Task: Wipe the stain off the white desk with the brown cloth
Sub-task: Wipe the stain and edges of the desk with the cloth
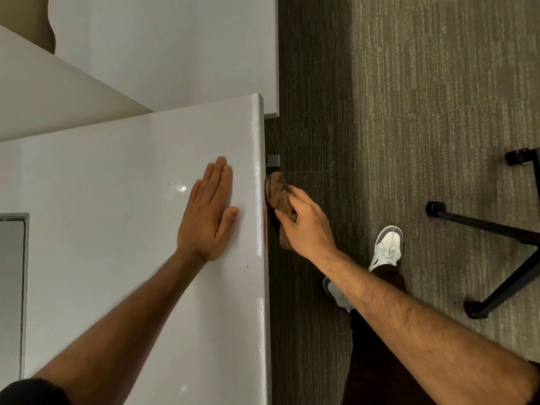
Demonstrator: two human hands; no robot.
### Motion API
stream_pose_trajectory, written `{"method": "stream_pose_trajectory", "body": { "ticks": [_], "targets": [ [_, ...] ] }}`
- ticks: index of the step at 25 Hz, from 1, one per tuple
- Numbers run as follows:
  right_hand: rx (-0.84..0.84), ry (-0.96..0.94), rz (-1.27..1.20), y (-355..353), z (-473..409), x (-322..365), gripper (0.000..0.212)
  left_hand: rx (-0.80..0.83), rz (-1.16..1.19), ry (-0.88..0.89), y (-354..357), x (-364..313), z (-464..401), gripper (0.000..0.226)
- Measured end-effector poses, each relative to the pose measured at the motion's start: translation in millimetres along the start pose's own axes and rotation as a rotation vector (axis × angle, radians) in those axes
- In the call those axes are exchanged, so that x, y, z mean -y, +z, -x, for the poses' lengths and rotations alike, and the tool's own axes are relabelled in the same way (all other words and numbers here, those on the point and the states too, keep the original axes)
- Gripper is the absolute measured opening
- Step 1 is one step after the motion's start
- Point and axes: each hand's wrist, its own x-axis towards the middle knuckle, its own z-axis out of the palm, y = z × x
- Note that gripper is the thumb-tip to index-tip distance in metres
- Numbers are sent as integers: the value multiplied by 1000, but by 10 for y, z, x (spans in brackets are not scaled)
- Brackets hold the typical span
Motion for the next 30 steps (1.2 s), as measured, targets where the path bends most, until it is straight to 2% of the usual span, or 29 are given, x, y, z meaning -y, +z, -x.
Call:
{"method": "stream_pose_trajectory", "body": {
  "ticks": [3, 6, 9, 12, 15, 17, 20, 22, 23, 26, 28, 30],
  "targets": [
    [-169, 162, -204, -11, -1, -36, 37, 9, 6, -3, -25, -32, 7, 73],
    [-91, 151, -320, 51, -44, 30, 38, 9, 5, -3, -14, -7, 7, 73],
    [-7, 69, -238, 141, 15, 92, 42, 3, 0, -4, 6, 19, 8, 72],
    [7, 22, 12, 111, 35, -32, 41, -7, -1, 0, 24, 43, 6, 71],
    [-112, 79, -116, 91, 58, -65, 42, -11, 8, 1, 54, 70, 5, 71],
    [-86, 36, -172, 143, 74, 21, 43, -16, 5, 2, 65, 86, -1, 71],
    [9, -35, -4, 141, 132, 8, 43, -14, 4, 1, 63, 87, 4, 71],
    [42, -4, 116, 37, 167, -78, 40, -19, 8, 4, 59, 71, 2, 71],
    [32, 52, 77, -15, 212, -122, 40, -18, 10, 4, 59, 62, 5, 71],
    [-104, 293, -271, -51, 464, -122, 40, -16, 5, 2, 49, 64, 0, 71],
    [-114, 420, -453, 82, 742, -53, 52, -11, 2, 1, 46, 60, -4, 71],
    [-98, 484, -527, 267, 1055, 34, 66, -6, 9, 3, 38, 53, -3, 71]
  ]
}}
